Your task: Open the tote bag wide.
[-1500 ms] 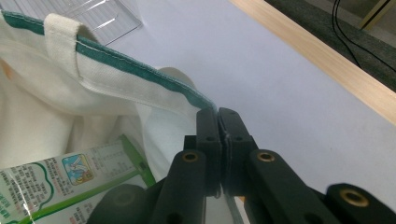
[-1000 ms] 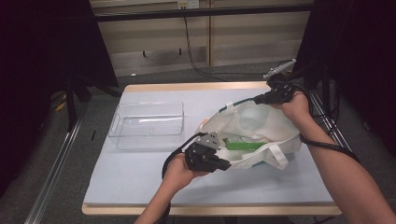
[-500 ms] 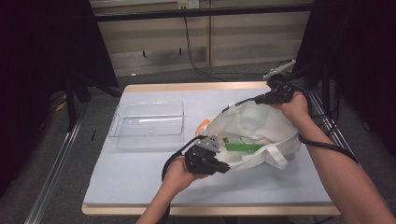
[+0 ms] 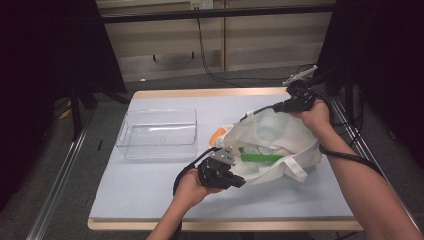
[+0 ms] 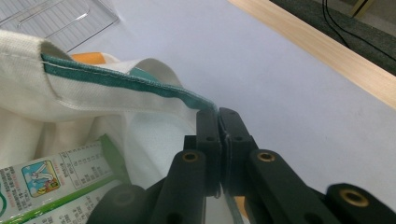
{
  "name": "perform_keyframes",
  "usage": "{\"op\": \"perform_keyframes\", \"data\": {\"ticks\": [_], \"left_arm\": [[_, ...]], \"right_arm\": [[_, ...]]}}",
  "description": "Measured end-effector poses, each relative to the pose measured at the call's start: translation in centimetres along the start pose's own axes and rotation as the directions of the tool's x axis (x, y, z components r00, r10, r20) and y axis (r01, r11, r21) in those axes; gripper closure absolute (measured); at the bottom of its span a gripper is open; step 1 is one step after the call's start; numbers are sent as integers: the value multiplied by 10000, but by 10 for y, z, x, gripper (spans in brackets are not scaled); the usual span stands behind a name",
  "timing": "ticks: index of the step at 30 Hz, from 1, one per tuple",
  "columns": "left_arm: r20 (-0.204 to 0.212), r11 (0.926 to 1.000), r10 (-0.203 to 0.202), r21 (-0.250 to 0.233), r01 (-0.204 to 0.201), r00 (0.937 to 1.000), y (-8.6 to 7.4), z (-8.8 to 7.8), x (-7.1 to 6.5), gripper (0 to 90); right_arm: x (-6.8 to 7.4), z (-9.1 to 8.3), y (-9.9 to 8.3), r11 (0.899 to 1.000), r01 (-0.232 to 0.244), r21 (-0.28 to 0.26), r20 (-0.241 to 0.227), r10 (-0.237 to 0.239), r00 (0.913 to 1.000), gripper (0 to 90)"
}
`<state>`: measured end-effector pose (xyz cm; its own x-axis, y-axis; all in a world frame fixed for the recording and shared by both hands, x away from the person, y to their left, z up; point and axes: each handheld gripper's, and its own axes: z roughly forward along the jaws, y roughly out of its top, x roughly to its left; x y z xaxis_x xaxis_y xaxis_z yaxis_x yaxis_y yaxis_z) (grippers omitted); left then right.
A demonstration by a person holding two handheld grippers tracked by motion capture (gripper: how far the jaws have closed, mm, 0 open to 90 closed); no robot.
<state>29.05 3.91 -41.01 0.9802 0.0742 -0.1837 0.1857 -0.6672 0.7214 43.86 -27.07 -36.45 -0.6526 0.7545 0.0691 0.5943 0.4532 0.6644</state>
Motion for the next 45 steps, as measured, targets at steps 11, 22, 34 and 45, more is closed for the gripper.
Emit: {"op": "perform_keyframes", "data": {"ticks": [11,22,34,45], "left_arm": [[41,9999,-155,64,154,9999,-3,5,0,878],[100,9996,-153,256,150,9998,-6,8,0,878],[90,9995,-226,205,224,9997,-5,6,1,863],[-296,9994,-346,-10,346,9990,3,-9,4,734]], "right_arm": [[-3,4,-4,9999,-125,3,8,125,9999,879],[-3,6,-4,9999,-99,62,43,99,9999,879],[-2,4,-4,9999,-125,9,-47,125,9999,876],[6,-5,-3,10000,15,-86,-67,-16,10000,810]]}}
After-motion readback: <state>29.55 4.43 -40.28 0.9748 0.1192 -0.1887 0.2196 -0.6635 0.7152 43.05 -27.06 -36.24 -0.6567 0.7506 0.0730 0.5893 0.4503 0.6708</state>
